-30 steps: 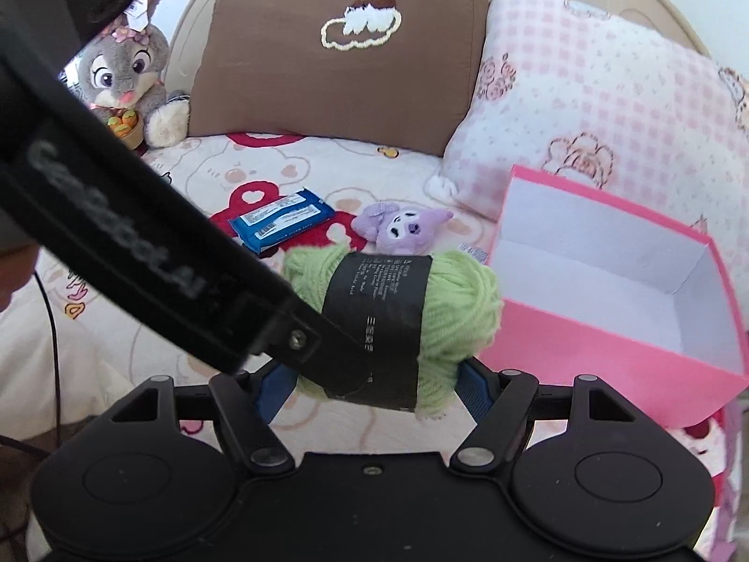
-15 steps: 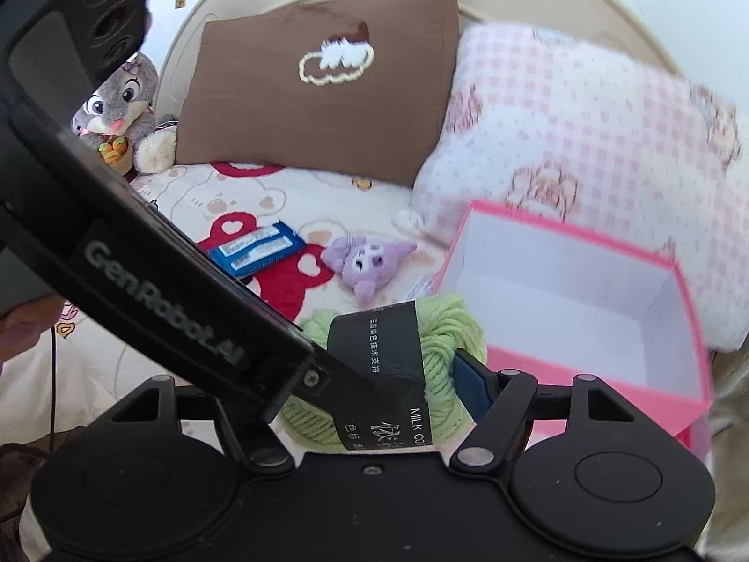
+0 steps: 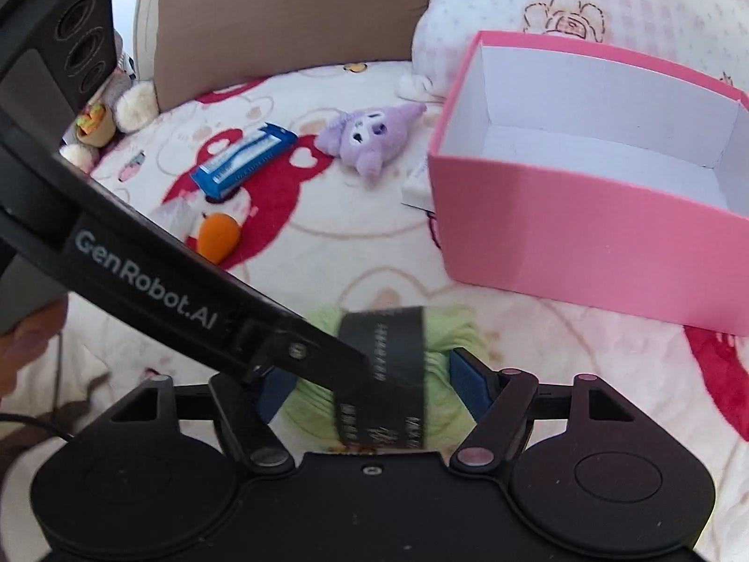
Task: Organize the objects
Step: 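Lift the yarn ball with the left gripper toward the pink box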
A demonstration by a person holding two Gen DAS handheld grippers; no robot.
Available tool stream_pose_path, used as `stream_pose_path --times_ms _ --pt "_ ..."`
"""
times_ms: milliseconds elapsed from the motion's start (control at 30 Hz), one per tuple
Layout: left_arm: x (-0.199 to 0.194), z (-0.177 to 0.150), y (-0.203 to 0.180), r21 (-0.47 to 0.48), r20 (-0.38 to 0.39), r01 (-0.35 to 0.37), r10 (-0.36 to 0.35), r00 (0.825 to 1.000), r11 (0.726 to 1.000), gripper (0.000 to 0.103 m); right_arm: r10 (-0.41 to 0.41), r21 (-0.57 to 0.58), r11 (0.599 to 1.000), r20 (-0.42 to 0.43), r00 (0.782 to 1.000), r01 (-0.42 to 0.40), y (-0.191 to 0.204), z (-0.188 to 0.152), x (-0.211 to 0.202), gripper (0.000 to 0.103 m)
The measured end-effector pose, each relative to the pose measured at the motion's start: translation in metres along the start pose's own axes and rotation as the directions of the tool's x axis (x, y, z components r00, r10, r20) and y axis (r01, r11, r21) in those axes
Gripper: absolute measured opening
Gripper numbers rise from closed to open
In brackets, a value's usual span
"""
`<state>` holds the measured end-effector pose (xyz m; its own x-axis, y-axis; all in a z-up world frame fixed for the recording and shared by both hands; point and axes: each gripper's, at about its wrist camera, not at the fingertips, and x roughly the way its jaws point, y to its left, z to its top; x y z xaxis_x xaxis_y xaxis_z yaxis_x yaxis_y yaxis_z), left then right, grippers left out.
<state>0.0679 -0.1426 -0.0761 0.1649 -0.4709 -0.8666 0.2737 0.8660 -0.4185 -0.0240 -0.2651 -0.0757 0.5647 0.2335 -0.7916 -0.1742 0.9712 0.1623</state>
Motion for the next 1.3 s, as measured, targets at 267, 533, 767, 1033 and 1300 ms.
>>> stream_pose_path --times_ms 267,533,767,1033,1300 --pt "0.014 -0.010 0.020 -0.038 -0.023 0.029 -0.030 0.999 0.999 0.060 0.040 0.014 0.999 -0.036 0.999 -0.040 -0.014 -0.013 0.008 0.093" --pt "0.014 -0.014 0.016 -0.005 0.011 0.105 -0.105 0.994 0.994 0.053 0.077 -0.061 0.995 -0.049 0.996 -0.080 -0.008 -0.015 0.020 0.087" --pt "0.015 -0.014 0.000 0.050 0.003 0.075 -0.075 0.997 0.996 0.053 0.049 -0.064 0.997 -0.055 0.997 -0.052 -0.006 -0.019 0.018 0.081" --pt "0.019 -0.019 -0.012 0.128 -0.015 -0.008 0.010 1.000 0.992 0.052 0.033 -0.085 0.996 -0.042 0.999 -0.036 -0.006 -0.034 0.021 0.084" --pt "-0.004 -0.018 -0.032 0.186 0.008 -0.007 0.005 1.000 0.982 0.050 0.017 -0.070 0.997 0.010 1.000 -0.016 0.003 -0.030 -0.004 0.078"
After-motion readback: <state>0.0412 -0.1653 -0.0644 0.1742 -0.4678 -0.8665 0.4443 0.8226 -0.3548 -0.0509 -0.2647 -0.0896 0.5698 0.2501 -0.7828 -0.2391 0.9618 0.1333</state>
